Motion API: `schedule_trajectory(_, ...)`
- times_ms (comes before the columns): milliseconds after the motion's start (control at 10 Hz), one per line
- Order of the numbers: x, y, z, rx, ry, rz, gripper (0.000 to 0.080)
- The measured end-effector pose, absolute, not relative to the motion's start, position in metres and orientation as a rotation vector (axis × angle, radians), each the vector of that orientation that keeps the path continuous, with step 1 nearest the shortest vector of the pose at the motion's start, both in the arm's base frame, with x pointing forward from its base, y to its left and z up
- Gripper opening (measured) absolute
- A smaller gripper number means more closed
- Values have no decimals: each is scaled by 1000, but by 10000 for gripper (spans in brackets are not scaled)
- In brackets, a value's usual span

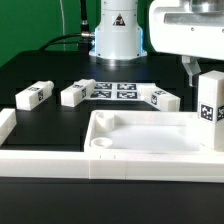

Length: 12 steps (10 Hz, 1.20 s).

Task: Assemble desk

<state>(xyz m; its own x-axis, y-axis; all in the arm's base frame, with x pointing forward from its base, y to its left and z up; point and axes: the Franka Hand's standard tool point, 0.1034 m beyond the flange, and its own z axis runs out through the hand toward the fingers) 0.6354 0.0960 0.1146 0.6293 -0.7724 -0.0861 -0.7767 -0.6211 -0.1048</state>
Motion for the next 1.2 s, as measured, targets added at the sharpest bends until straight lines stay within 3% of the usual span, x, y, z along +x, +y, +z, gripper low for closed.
schedule_trajectory(100,636,96,115,-2737,1249,44,587)
schedule_trajectory(200,635,98,115,-2774,1172,41,587)
schedule_trajectory(300,636,97,115,-2829,1028,30,638)
schedule_trajectory(1200,635,105,116,-3080,-106,-48,649)
